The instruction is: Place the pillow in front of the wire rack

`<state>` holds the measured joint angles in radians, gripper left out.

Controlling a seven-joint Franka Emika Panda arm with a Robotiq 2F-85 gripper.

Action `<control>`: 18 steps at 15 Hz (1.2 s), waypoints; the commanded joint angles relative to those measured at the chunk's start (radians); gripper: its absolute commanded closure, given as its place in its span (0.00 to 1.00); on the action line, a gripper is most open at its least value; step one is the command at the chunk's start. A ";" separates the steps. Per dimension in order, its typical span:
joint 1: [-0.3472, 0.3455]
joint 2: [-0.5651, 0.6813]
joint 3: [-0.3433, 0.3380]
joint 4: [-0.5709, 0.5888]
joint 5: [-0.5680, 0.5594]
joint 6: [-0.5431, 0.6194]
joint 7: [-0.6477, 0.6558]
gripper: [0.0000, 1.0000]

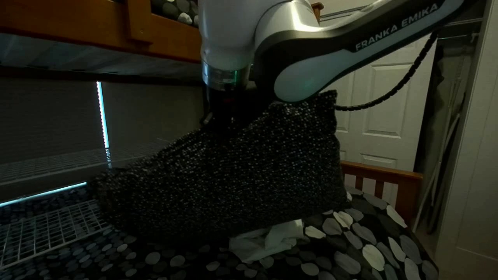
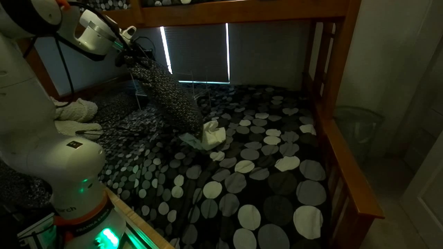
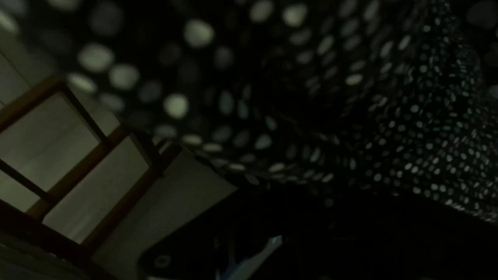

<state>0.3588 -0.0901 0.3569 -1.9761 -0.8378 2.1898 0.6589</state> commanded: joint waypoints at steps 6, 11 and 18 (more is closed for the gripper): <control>0.025 0.093 0.039 0.210 0.190 0.249 -0.102 0.97; 0.036 0.184 0.036 0.268 0.313 0.444 -0.182 0.97; 0.090 0.366 0.062 0.370 0.647 0.582 -0.429 0.97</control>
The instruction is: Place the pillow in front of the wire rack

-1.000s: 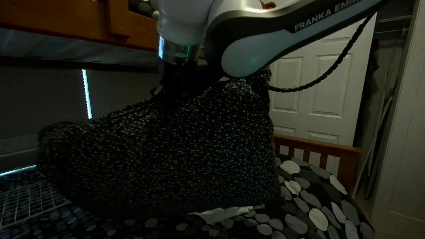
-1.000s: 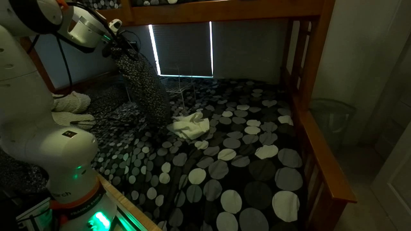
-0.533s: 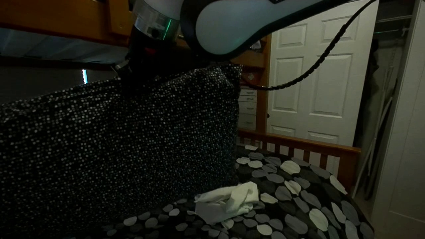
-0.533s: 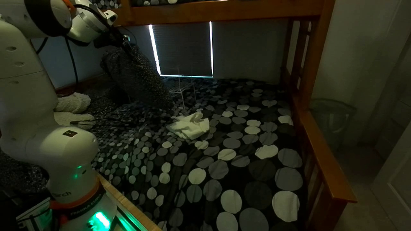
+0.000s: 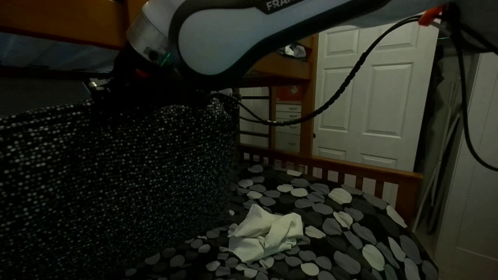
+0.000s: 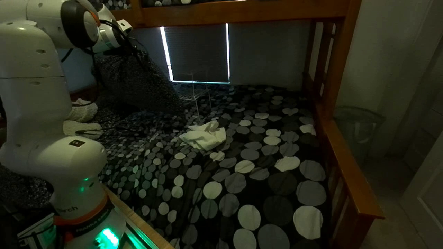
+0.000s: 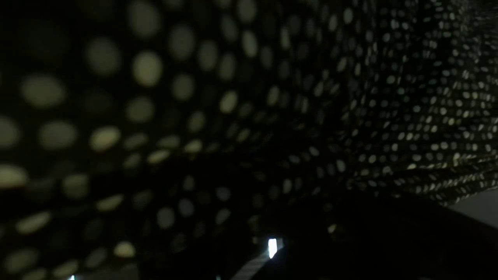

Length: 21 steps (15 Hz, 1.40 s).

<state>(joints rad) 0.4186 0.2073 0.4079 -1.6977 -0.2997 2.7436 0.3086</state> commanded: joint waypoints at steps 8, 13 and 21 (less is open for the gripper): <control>0.182 0.210 -0.201 0.221 -0.146 0.027 0.032 0.97; 0.175 0.264 -0.142 0.256 0.028 -0.010 -0.060 0.97; 0.094 0.308 0.034 0.298 0.381 -0.135 -0.264 0.50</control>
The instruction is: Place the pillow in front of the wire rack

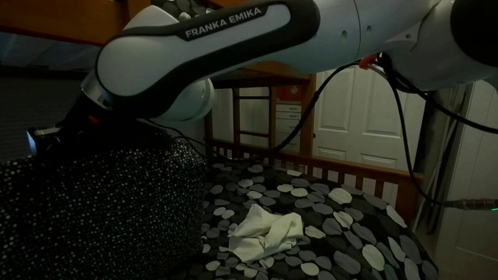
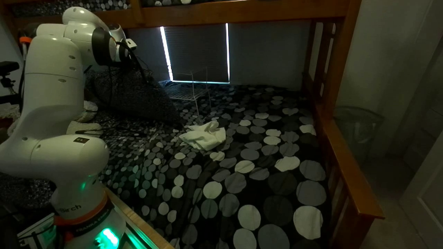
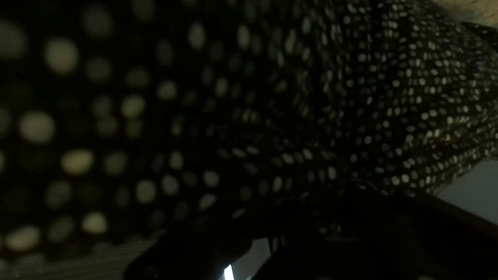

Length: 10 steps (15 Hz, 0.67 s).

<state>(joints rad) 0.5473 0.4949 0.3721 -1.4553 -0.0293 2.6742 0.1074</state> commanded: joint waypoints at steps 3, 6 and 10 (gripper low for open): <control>-0.057 0.016 0.107 0.093 0.214 -0.162 -0.086 0.27; -0.068 0.008 0.119 0.137 0.310 -0.262 -0.060 0.04; -0.086 -0.050 0.057 0.072 0.252 -0.312 0.020 0.00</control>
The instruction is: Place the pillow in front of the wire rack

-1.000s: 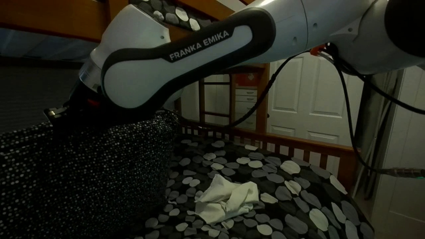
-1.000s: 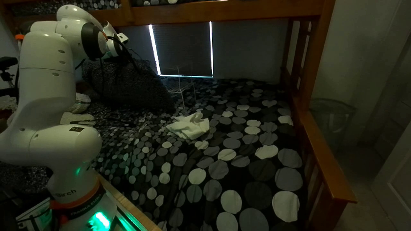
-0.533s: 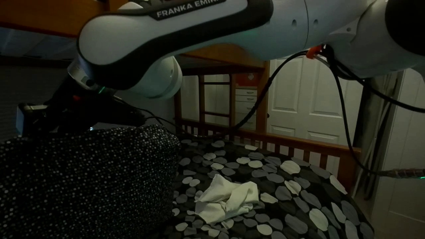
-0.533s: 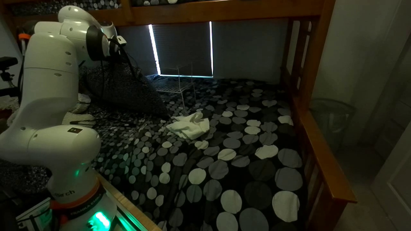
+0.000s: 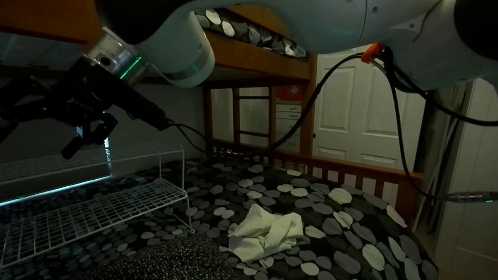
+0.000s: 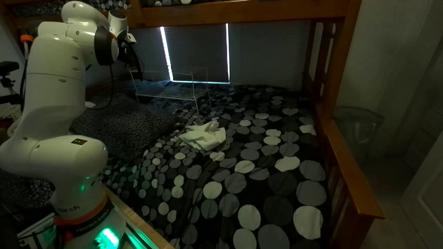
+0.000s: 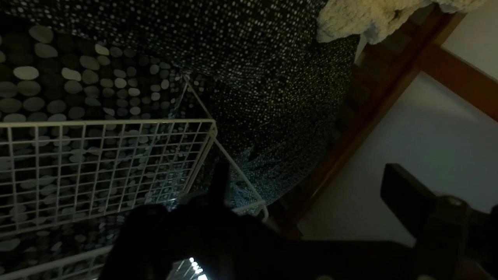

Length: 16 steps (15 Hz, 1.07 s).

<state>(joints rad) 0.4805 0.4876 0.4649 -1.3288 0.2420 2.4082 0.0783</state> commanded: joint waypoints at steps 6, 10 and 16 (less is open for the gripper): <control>-0.065 -0.166 -0.166 -0.283 -0.166 -0.087 0.052 0.00; -0.090 -0.268 -0.218 -0.459 -0.232 -0.071 0.066 0.00; -0.165 -0.472 -0.260 -0.761 -0.272 -0.051 0.134 0.00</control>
<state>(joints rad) 0.3558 0.1606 0.2193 -1.8990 -0.0046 2.3320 0.1614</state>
